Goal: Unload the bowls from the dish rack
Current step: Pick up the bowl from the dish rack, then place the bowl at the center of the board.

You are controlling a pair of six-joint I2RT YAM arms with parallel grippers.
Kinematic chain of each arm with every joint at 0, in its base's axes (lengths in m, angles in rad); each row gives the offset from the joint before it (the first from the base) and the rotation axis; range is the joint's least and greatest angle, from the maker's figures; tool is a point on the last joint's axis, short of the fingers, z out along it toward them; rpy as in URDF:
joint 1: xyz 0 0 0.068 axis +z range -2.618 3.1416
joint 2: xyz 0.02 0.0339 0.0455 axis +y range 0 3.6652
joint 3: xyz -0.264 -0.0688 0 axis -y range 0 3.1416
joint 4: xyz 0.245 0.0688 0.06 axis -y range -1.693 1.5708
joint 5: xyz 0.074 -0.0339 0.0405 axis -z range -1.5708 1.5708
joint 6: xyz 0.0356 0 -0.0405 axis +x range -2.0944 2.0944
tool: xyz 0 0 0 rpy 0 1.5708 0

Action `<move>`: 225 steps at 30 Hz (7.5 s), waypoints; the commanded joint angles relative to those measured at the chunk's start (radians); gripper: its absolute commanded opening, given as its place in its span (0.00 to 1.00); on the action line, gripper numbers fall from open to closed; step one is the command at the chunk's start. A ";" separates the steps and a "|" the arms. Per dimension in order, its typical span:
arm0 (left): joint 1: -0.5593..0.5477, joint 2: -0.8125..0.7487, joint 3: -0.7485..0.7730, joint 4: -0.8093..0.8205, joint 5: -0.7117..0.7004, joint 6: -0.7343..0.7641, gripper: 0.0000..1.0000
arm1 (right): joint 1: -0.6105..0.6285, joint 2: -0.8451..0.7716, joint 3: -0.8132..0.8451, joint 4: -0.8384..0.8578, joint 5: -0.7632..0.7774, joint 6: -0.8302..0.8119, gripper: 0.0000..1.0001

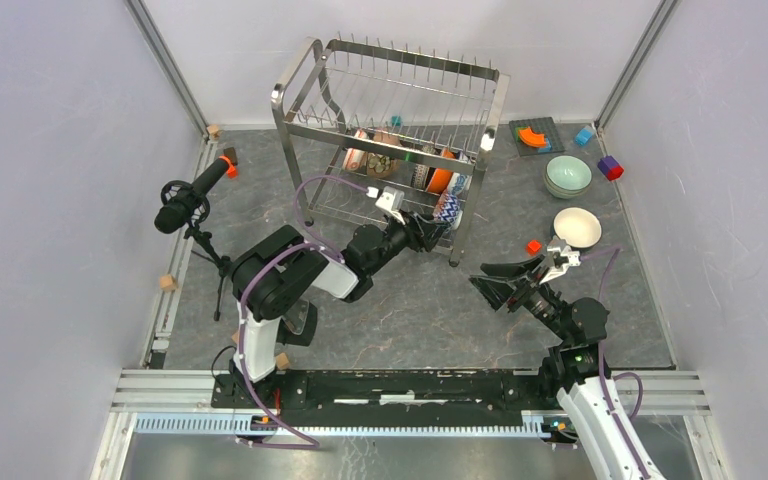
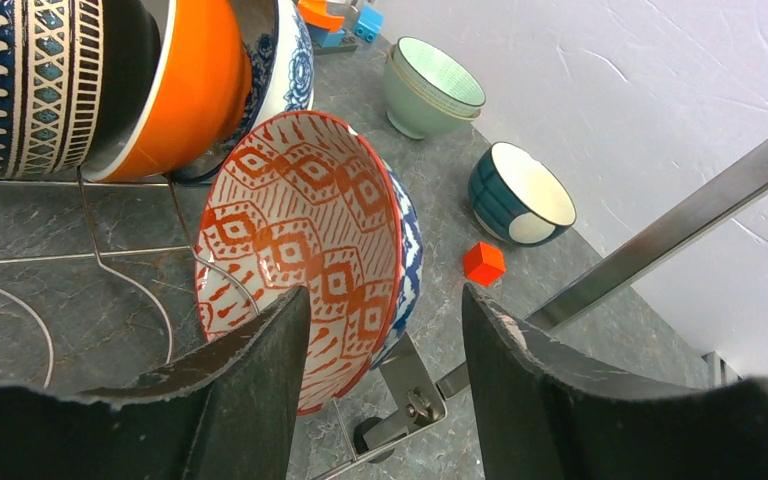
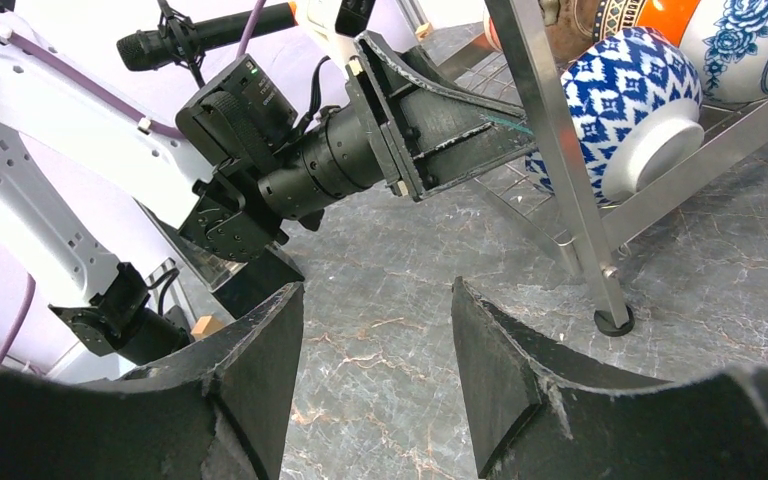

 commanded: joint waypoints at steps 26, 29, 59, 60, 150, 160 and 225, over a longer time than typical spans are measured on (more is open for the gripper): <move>-0.008 0.071 0.069 0.074 0.122 0.068 0.15 | 0.013 -0.013 -0.192 0.000 -0.027 -0.032 0.60; -0.003 0.068 0.063 0.103 0.137 0.061 0.04 | 0.014 -0.015 -0.193 -0.003 -0.027 -0.035 0.61; 0.104 -0.014 0.006 0.258 0.252 -0.142 0.02 | 0.016 -0.022 -0.196 0.001 -0.033 -0.031 0.60; 0.107 -0.020 0.003 0.258 0.255 -0.142 0.02 | 0.016 -0.023 -0.196 0.001 -0.033 -0.030 0.60; -0.378 -1.103 -0.220 -0.940 -0.180 0.323 0.02 | 0.027 -0.024 0.293 -0.652 0.184 -0.286 0.61; -0.620 -1.068 -0.103 -1.244 -0.413 0.632 0.02 | 0.028 0.028 0.364 -0.809 0.290 -0.308 0.61; -0.866 -0.635 -0.267 -0.945 -0.411 0.928 0.02 | 0.780 0.708 0.459 -0.674 0.588 -0.397 0.64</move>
